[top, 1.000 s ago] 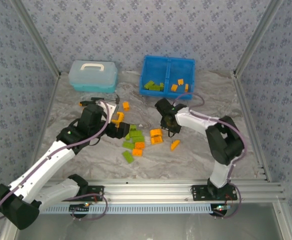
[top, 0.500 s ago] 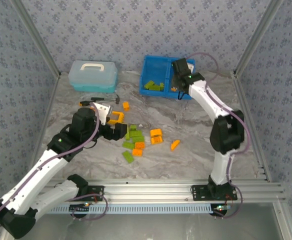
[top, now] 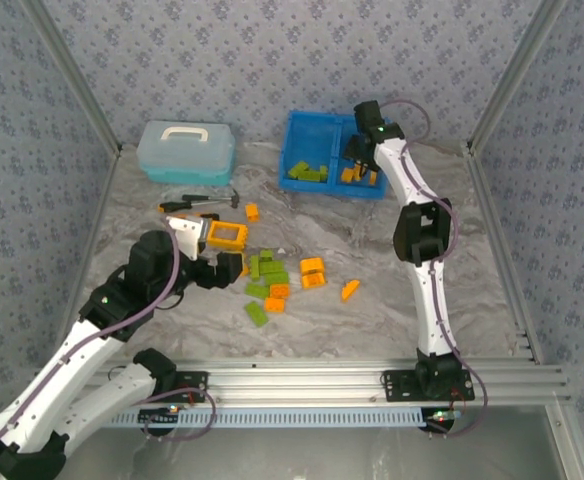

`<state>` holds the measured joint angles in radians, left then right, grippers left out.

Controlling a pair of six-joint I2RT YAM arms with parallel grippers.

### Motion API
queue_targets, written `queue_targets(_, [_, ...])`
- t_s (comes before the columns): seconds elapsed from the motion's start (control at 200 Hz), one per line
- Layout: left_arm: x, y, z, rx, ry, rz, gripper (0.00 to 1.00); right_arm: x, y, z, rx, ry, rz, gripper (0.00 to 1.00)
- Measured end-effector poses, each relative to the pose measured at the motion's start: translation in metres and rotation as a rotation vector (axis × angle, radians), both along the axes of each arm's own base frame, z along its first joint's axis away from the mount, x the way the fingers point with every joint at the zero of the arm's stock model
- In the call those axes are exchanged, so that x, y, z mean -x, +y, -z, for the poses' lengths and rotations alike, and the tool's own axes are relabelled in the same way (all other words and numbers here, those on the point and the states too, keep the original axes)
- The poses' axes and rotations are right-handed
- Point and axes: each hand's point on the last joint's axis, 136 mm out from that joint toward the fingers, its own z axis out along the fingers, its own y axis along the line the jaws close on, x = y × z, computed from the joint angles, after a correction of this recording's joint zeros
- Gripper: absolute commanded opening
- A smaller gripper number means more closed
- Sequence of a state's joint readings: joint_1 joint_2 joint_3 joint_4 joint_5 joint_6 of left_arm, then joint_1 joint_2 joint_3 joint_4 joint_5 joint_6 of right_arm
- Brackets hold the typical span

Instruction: Sort the legos into containers by color

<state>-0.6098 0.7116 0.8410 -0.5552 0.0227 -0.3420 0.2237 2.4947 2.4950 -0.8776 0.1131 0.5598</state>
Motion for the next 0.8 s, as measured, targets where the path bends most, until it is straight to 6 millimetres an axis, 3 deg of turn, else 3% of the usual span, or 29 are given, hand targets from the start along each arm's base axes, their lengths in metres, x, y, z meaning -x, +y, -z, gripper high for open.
queue_targets(0.13, [-0.005,0.0,0.01,-0.022,0.017,-0.015,0.99,0.007,0.006,-0.028,-0.028,-0.026,-0.024,0.64])
queue_targets(0.21, [-0.007,0.0,0.02,-0.038,0.034,-0.019,0.99,0.03,0.011,-0.045,-0.044,-0.016,-0.048,0.64])
queue_targets(0.32, [-0.01,0.0,0.031,-0.06,0.046,-0.027,0.99,0.092,0.017,-0.057,-0.03,0.021,-0.087,0.65])
queue_targets(0.485, [-0.014,-0.001,0.037,-0.095,0.048,-0.015,0.99,0.211,0.033,-0.064,-0.006,0.038,-0.16,0.74])
queue_targets(0.6, [-0.016,-0.003,0.044,-0.124,0.056,-0.003,0.99,0.283,0.037,-0.053,-0.021,0.062,-0.186,0.9])
queue_targets(0.675, [-0.018,-0.005,0.046,-0.136,0.056,0.004,0.99,0.322,0.034,-0.031,-0.039,0.118,-0.166,0.99])
queue_targets(0.804, [-0.023,-0.008,0.051,-0.151,0.062,0.012,0.99,0.366,0.033,0.014,-0.016,0.24,-0.152,1.0])
